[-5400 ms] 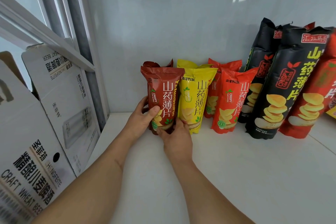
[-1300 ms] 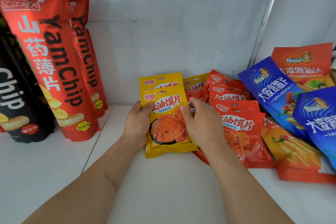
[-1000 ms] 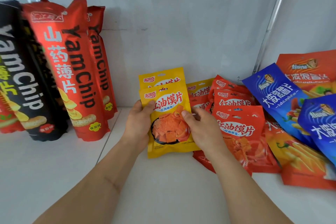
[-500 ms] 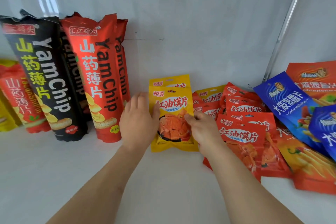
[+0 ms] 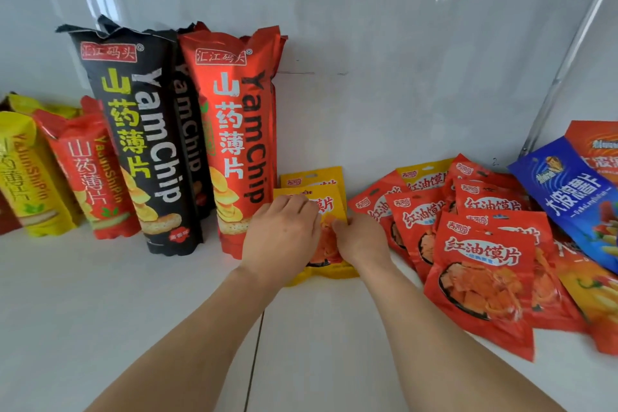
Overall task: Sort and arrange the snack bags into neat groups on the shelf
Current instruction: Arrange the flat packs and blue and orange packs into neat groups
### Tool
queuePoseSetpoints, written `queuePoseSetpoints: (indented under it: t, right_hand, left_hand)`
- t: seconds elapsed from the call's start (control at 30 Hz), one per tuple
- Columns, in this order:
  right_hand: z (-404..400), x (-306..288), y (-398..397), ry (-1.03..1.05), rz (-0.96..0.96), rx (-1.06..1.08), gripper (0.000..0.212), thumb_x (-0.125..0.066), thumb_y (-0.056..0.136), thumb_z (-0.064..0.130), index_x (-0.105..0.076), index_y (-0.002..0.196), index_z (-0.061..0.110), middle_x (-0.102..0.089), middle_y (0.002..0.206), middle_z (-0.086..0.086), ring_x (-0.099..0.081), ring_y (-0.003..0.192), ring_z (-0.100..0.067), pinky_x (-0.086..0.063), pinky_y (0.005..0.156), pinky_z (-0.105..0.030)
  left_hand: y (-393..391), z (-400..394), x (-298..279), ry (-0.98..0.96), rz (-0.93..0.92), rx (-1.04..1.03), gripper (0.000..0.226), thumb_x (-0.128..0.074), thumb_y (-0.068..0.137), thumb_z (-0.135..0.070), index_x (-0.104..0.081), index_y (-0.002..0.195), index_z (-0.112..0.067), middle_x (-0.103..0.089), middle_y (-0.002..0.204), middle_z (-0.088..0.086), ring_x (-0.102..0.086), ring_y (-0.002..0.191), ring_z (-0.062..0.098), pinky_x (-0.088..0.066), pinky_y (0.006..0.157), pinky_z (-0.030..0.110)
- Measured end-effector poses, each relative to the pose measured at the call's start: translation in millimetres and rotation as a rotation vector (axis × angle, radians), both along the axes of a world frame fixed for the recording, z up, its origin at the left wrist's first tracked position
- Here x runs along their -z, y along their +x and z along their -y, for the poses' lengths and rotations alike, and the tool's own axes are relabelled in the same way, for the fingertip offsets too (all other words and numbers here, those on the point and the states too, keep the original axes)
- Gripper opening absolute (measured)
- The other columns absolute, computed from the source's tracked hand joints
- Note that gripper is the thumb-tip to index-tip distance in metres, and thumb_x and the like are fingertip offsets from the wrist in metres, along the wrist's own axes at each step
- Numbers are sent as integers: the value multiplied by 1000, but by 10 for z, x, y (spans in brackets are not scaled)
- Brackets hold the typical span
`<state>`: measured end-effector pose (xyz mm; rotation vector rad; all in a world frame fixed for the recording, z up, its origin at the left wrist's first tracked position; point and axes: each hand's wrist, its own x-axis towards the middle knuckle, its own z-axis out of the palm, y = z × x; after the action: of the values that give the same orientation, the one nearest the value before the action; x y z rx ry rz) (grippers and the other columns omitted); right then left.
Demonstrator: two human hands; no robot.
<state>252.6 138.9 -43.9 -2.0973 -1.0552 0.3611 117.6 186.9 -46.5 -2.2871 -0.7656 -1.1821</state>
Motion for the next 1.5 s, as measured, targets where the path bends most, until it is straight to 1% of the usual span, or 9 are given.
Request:
queuePoseSetpoints:
  t: [0.23, 0.57, 0.73, 0.83, 1.07, 1.27, 1.37, 1.43, 1.5]
  right_hand:
    - [326, -207, 185, 8, 391, 80, 31, -44, 99, 33, -63, 102, 10, -66, 107, -11, -60, 102, -32, -38, 71, -34]
    - [1462, -275, 1100, 127, 531, 363, 36, -48, 99, 39, -62, 123, 18, -61, 121, -7, -55, 113, -27, -46, 88, -38]
    - [1849, -189, 1546, 67, 453, 433, 47, -46, 98, 47, -54, 132, 15, -55, 129, -11, -50, 118, -31, -46, 91, -42]
    - [1959, -112, 1722, 19, 423, 422, 53, -41, 97, 55, -52, 131, 15, -55, 128, -11, -50, 118, -32, -45, 90, -43]
    - [1933, -42, 1938, -11, 340, 306, 67, -35, 93, 68, -46, 135, 18, -58, 131, -5, -53, 122, -28, -45, 96, -43]
    - [1811, -97, 1943, 196, 12, 214, 69, -43, 96, 57, -33, 148, 13, -50, 145, -7, -47, 133, -26, -39, 104, -39]
    - [1698, -156, 1967, 217, -148, 190, 55, -40, 97, 57, -61, 119, 12, -66, 120, -9, -61, 110, -25, -47, 98, -42]
    - [1651, -196, 1928, 274, -288, 172, 54, -41, 98, 55, -65, 90, 7, -70, 95, -14, -64, 83, -21, -53, 84, -45]
    - [1613, -224, 1892, 311, -386, 166, 52, -43, 100, 50, -64, 88, 4, -69, 94, -19, -63, 74, -23, -53, 76, -43]
  left_hand:
    - [188, -3, 35, 0, 15, 72, 15, -63, 88, -17, -67, 74, -12, -65, 75, 6, -64, 69, 29, -52, 53, 38]
    - [1042, 616, 12, -218, 24, 170, 29, -50, 91, -29, -69, 77, -12, -66, 75, 5, -65, 69, 30, -52, 52, 36]
    - [1490, 940, -15, -678, -77, 38, 39, -45, 101, -46, -63, 119, -17, -64, 119, 3, -58, 115, 26, -51, 84, 40]
    - [1695, 1062, -7, -828, -126, -1, 52, -41, 100, -57, -56, 132, -18, -58, 130, 4, -53, 123, 27, -49, 97, 42]
    - [1882, 1310, 11, -889, -118, -146, 81, -39, 90, -77, -40, 149, -21, -47, 147, 0, -45, 136, 24, -41, 106, 41]
    - [1872, 1406, 93, -948, -127, -212, 92, -42, 83, -84, -32, 152, -24, -43, 148, -2, -48, 135, 21, -45, 101, 40]
    - [1862, 1406, 83, -1014, -70, -201, 95, -46, 80, -84, -32, 151, -23, -42, 149, -3, -49, 134, 21, -45, 100, 40]
    - [1849, 1379, 73, -1062, -19, -194, 97, -51, 79, -83, -33, 151, -21, -42, 149, -2, -49, 134, 22, -45, 101, 41]
    - [1827, 1338, 56, -1113, 53, -191, 100, -54, 77, -83, -32, 151, -20, -42, 151, -1, -49, 135, 24, -45, 102, 42]
